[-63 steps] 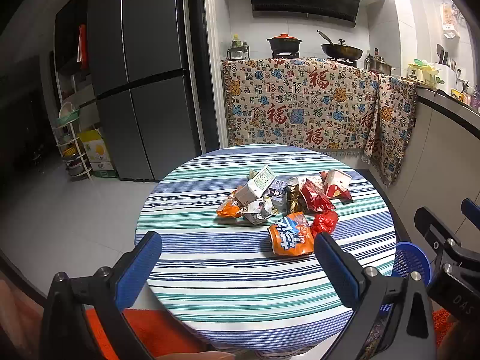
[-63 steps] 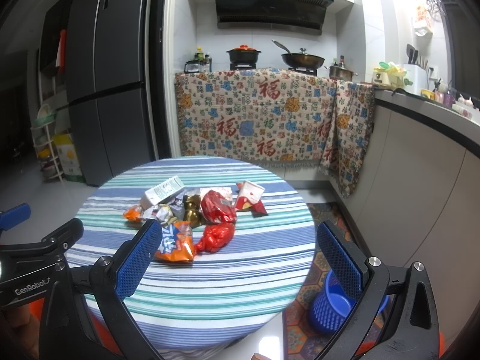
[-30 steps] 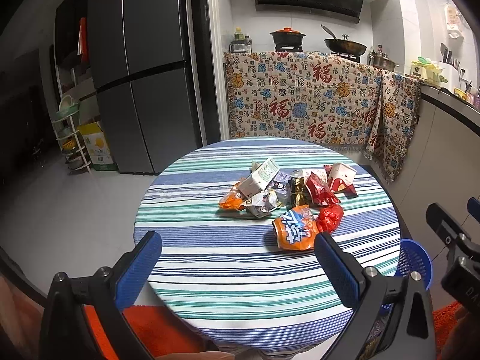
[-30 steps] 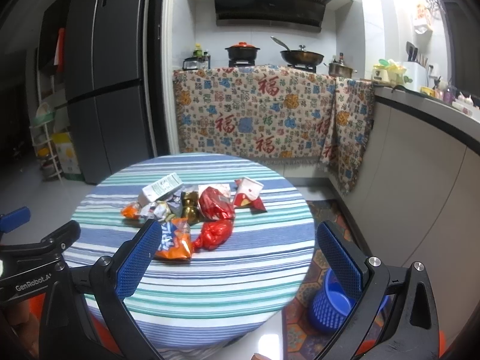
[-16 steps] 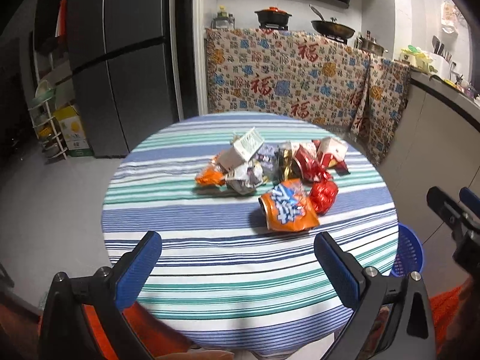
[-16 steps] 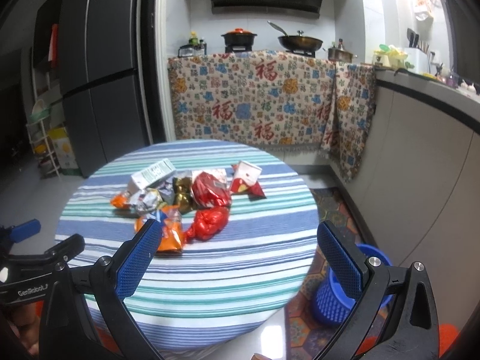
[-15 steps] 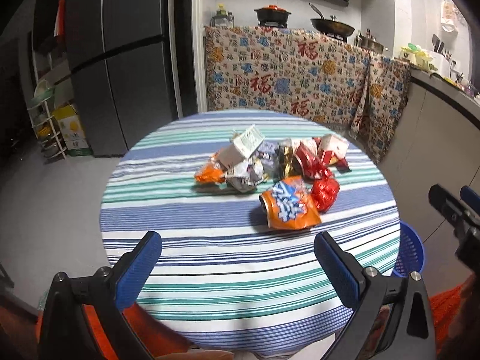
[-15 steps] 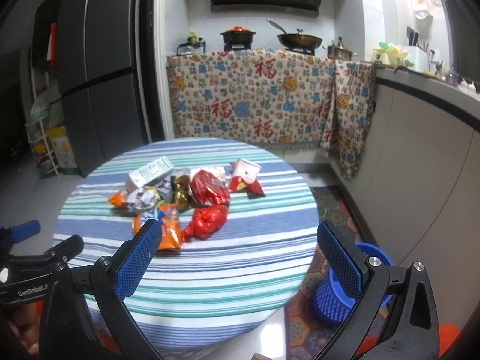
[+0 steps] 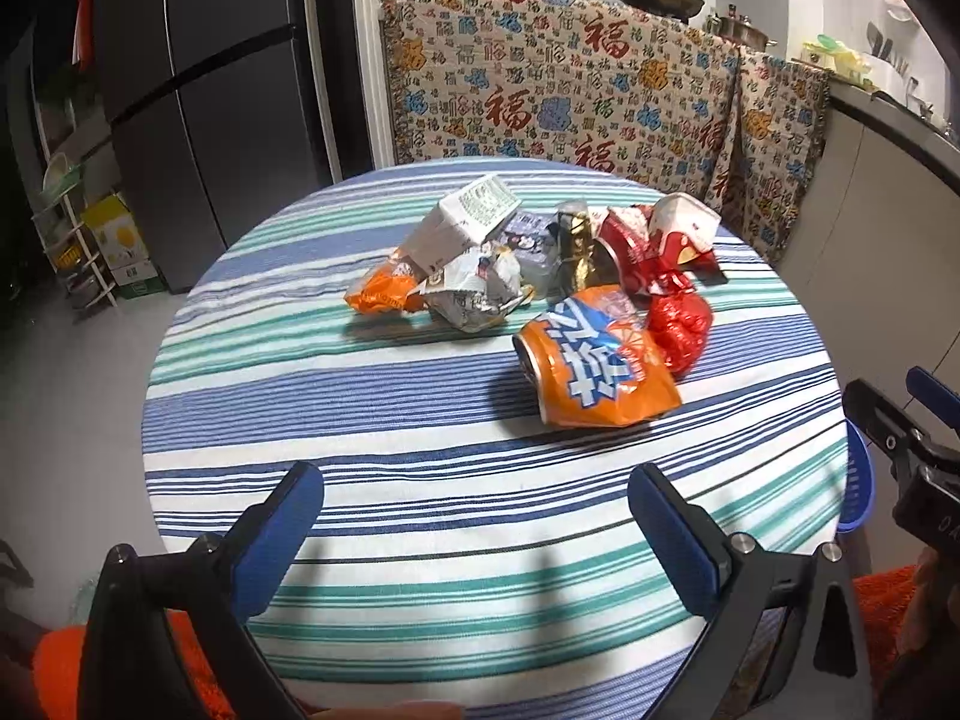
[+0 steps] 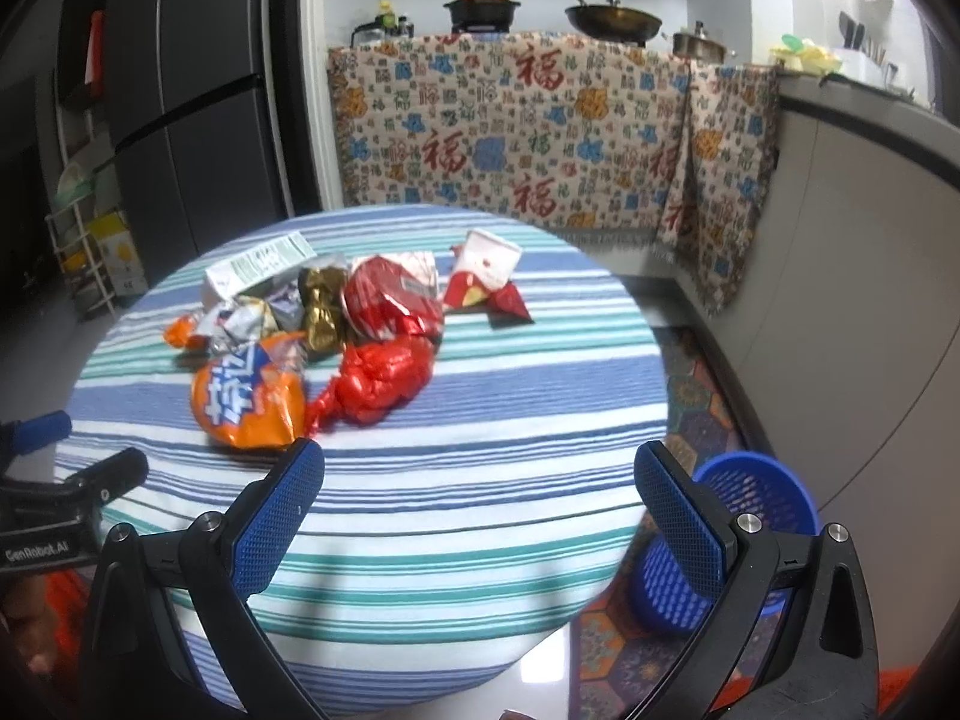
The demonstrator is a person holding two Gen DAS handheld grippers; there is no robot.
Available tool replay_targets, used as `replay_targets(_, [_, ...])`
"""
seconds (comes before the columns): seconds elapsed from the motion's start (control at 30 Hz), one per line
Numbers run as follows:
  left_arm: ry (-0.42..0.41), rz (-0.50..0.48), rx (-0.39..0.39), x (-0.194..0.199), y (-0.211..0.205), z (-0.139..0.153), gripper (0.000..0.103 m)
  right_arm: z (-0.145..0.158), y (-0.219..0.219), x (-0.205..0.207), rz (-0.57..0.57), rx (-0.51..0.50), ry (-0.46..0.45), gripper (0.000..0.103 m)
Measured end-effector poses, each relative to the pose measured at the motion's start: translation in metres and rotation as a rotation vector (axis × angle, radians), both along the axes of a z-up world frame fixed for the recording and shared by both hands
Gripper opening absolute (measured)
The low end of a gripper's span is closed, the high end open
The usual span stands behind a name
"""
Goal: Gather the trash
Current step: 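Grasp the orange snack bag with the left tool while the right tool grasps the red plastic bag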
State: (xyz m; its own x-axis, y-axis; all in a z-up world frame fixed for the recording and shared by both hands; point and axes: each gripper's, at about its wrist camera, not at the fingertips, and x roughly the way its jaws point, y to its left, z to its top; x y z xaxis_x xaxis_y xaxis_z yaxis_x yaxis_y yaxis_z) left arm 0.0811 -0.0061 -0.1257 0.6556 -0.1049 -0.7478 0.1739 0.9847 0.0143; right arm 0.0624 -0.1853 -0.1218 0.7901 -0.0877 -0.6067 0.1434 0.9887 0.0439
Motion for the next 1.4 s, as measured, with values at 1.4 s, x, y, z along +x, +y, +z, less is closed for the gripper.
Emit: replay_targets(1.4, [0.093, 0.051, 0.056, 0.075, -0.010, -0.038, 0.103, -0.034, -0.012, 0.034, -0.002, -0.019, 0.105, 0.103])
